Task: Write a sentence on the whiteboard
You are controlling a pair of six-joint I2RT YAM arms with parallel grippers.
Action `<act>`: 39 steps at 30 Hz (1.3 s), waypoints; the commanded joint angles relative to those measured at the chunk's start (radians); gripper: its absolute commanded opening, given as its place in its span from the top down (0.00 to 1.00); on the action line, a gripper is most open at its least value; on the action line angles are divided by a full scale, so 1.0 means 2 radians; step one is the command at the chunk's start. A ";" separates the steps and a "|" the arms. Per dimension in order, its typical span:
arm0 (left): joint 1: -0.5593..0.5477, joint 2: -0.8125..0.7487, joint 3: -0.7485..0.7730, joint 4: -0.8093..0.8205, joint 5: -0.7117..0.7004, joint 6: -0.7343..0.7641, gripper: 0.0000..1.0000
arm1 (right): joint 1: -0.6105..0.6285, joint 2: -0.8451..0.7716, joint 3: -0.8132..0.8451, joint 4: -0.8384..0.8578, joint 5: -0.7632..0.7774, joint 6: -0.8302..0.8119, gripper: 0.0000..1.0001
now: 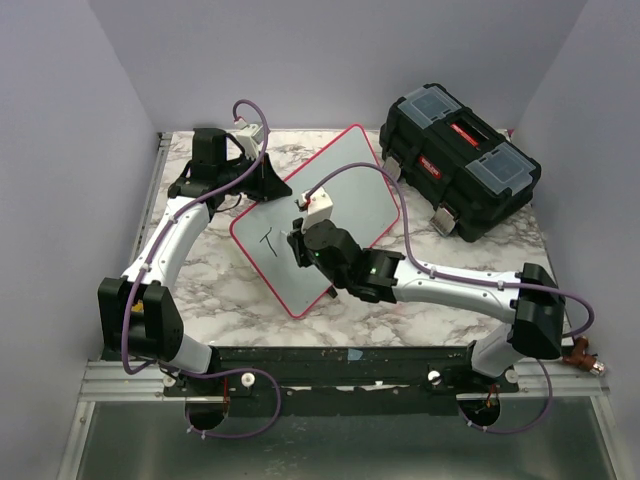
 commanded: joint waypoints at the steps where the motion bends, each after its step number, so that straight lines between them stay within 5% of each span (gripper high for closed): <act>1: -0.009 -0.013 -0.005 0.006 -0.031 0.048 1.00 | -0.003 0.019 0.023 0.023 0.020 -0.011 0.99; 26: -0.011 -0.014 -0.006 0.016 -0.032 0.036 1.00 | -0.002 0.005 -0.036 0.019 -0.066 0.005 0.99; 39: -0.011 -0.017 -0.009 0.014 -0.033 0.038 1.00 | -0.003 -0.003 -0.047 -0.012 -0.002 0.014 0.99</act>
